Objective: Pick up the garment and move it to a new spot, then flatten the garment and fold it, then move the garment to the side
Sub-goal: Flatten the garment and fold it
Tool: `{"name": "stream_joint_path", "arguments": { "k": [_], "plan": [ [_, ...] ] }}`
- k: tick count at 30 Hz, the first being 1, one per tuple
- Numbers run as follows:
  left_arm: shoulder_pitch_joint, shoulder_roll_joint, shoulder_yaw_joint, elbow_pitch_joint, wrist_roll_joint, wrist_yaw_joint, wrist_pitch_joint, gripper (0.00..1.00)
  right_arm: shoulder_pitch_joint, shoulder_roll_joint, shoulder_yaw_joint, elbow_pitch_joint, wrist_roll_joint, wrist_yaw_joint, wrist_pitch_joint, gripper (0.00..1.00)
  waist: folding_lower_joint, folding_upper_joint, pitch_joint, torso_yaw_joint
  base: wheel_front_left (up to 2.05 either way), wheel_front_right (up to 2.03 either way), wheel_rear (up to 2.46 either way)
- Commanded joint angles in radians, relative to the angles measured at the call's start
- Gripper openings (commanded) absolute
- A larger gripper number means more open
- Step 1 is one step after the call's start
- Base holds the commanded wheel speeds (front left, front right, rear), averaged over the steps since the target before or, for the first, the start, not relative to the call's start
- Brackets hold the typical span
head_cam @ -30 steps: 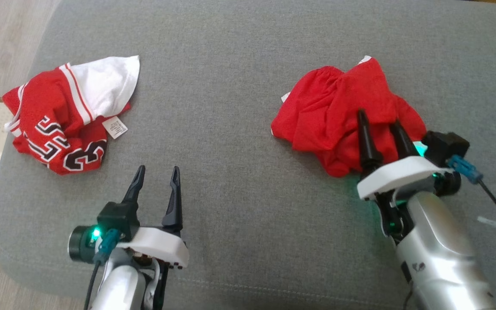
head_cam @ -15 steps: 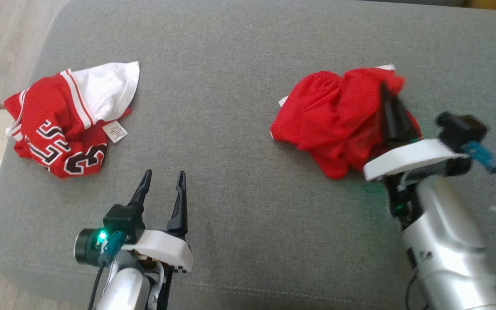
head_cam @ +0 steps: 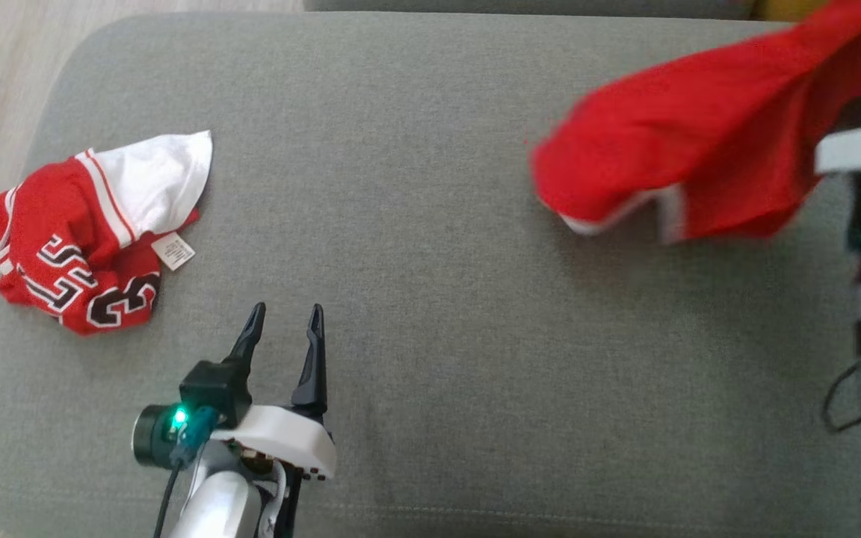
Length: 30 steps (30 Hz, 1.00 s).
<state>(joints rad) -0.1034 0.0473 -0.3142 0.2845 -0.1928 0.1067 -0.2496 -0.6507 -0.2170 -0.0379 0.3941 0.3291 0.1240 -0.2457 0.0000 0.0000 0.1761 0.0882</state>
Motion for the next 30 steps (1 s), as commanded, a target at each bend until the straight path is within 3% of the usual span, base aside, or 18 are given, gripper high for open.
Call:
{"name": "stream_joint_path", "arguments": {
  "k": [1,8,16,22,30],
  "plan": [
    [-0.015,0.003,0.022,-0.027,-0.007,0.006,-0.012,1.0,-0.047,-0.018,0.02,-0.049,-0.016,0.007,0.011,0.0,0.0,0.0,-0.004,-0.004,0.0,0.0,0.0],
    [-0.012,0.003,0.005,-0.015,-0.025,0.01,-0.012,1.0,-0.092,-0.043,0.067,-0.1,-0.043,0.007,0.062,0.0,0.0,0.0,-0.026,0.003,0.0,0.0,0.0],
    [0.006,0.003,0.003,-0.006,-0.024,0.003,-0.012,1.0,-0.134,-0.028,0.088,-0.087,-0.041,0.007,0.074,0.0,0.0,0.0,-0.052,0.038,0.0,0.0,0.0],
    [0.019,0.003,-0.001,-0.006,-0.023,0.001,-0.012,1.0,-0.154,0.001,0.132,-0.095,-0.017,0.007,0.074,0.0,0.0,0.0,-0.059,0.055,0.0,0.0,0.0],
    [0.016,0.003,-0.023,-0.006,-0.034,0.004,-0.012,1.0,-0.174,0.087,0.269,-0.133,0.074,0.007,0.081,0.0,0.0,0.0,-0.067,0.093,0.0,0.0,0.0]
  ]
}}
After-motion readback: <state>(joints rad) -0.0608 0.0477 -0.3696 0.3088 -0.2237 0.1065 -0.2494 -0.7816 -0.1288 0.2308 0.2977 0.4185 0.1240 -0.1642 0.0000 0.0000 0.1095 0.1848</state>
